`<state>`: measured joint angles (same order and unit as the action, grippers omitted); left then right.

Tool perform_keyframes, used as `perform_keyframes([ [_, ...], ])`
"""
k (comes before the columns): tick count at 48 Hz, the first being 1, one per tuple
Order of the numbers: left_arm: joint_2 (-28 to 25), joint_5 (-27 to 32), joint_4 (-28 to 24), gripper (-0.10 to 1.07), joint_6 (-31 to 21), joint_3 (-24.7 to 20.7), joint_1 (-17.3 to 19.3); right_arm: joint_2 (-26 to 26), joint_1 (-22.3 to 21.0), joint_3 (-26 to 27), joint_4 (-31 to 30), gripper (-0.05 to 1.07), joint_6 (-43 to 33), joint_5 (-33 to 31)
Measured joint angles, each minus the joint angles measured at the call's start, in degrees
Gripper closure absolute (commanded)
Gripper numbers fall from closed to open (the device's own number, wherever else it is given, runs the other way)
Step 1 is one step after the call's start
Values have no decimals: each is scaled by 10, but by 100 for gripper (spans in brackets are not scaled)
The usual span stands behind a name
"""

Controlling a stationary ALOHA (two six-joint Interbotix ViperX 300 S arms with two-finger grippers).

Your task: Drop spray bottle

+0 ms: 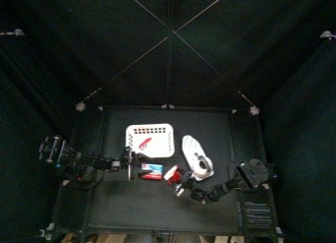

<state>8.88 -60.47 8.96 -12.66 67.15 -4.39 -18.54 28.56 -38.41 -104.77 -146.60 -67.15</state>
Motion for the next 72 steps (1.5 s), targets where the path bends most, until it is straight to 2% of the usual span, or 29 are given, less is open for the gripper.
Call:
perform_keyframes([
  [22,0,3,0,-6,1,0,0,-4,9,2,26,-2,2,-4],
  [58,1,4,0,-6,0,0,-1,8,39,-3,61,-2,4,-7],
  [72,0,4,0,-6,0,0,-1,26,40,-4,77,-2,48,-13],
])
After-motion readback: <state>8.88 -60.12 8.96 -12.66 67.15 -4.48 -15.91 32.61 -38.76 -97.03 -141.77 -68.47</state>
